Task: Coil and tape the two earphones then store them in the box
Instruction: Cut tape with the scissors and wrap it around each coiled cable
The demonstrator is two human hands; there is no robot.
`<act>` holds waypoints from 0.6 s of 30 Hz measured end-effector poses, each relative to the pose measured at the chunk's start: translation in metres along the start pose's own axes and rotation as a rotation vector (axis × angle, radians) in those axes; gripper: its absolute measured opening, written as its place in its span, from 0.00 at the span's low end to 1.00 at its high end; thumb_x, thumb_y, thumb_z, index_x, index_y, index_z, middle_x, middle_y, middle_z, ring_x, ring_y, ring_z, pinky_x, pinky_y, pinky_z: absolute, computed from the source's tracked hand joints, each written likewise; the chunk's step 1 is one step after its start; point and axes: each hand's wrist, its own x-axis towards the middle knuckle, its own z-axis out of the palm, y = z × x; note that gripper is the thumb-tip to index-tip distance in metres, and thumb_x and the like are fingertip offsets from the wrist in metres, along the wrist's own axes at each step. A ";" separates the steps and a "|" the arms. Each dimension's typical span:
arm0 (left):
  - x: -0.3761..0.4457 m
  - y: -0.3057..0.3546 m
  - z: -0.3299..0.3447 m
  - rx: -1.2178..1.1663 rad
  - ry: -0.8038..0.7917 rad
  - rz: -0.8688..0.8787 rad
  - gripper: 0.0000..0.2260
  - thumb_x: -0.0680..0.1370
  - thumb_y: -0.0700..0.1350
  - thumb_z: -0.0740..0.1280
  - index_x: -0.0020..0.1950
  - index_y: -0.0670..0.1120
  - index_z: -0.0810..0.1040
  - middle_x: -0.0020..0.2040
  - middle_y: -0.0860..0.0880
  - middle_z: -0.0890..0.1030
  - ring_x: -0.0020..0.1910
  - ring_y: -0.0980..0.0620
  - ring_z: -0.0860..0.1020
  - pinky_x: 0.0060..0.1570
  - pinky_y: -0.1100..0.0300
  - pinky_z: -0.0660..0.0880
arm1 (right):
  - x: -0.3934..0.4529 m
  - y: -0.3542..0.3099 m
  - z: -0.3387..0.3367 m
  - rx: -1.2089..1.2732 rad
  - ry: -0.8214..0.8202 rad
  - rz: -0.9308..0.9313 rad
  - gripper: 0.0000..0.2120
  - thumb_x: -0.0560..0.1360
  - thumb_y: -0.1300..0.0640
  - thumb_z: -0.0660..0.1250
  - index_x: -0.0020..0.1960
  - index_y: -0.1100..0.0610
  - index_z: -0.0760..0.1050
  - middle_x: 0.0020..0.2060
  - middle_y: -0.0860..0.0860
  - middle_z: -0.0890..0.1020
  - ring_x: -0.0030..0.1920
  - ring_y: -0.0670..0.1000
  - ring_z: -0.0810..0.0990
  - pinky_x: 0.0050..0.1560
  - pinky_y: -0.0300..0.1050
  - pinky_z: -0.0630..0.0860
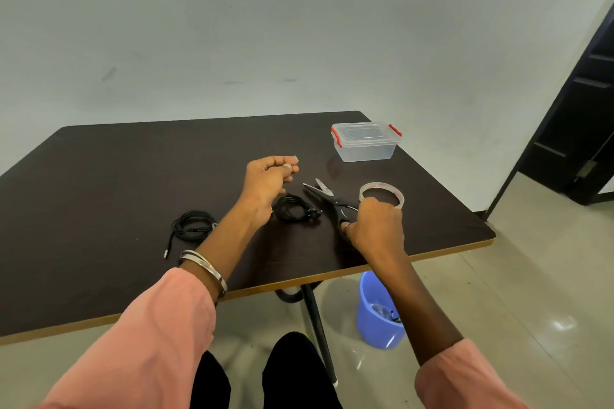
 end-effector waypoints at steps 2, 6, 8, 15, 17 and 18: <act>0.000 0.000 -0.010 -0.003 -0.002 0.003 0.10 0.78 0.36 0.64 0.50 0.47 0.83 0.46 0.51 0.84 0.44 0.55 0.79 0.40 0.62 0.72 | -0.001 -0.006 0.006 -0.039 -0.006 -0.008 0.16 0.75 0.48 0.69 0.53 0.60 0.75 0.51 0.59 0.80 0.55 0.59 0.75 0.48 0.46 0.70; -0.001 0.000 -0.025 -0.030 -0.025 -0.003 0.11 0.78 0.36 0.63 0.51 0.47 0.83 0.48 0.50 0.84 0.47 0.53 0.80 0.41 0.61 0.73 | -0.001 -0.011 0.009 -0.048 -0.040 0.040 0.16 0.75 0.49 0.68 0.56 0.59 0.75 0.56 0.60 0.77 0.60 0.60 0.71 0.57 0.53 0.72; -0.003 0.000 -0.029 -0.046 -0.041 -0.010 0.11 0.78 0.35 0.63 0.50 0.47 0.83 0.49 0.50 0.84 0.48 0.53 0.80 0.44 0.60 0.74 | 0.000 -0.013 0.007 -0.052 -0.070 0.052 0.16 0.75 0.49 0.69 0.56 0.58 0.75 0.55 0.58 0.78 0.61 0.59 0.72 0.58 0.55 0.71; -0.011 -0.002 -0.035 -0.093 -0.076 -0.031 0.12 0.78 0.34 0.63 0.50 0.47 0.83 0.51 0.49 0.84 0.48 0.53 0.80 0.47 0.59 0.74 | -0.012 -0.019 -0.010 -0.151 0.073 -0.019 0.11 0.77 0.48 0.66 0.53 0.55 0.75 0.47 0.54 0.81 0.54 0.56 0.77 0.62 0.59 0.65; -0.014 -0.001 -0.037 -0.104 -0.094 -0.040 0.12 0.78 0.34 0.63 0.51 0.47 0.83 0.53 0.48 0.84 0.48 0.53 0.80 0.45 0.60 0.74 | -0.009 -0.025 -0.011 0.094 0.113 -0.134 0.12 0.77 0.48 0.65 0.52 0.56 0.77 0.45 0.51 0.82 0.51 0.53 0.79 0.60 0.54 0.70; -0.015 0.000 -0.038 -0.110 -0.107 -0.042 0.12 0.79 0.35 0.63 0.51 0.47 0.83 0.54 0.48 0.84 0.48 0.54 0.79 0.44 0.60 0.74 | -0.007 -0.029 -0.010 0.319 0.100 -0.202 0.12 0.76 0.49 0.67 0.53 0.56 0.79 0.43 0.50 0.83 0.47 0.50 0.80 0.56 0.50 0.74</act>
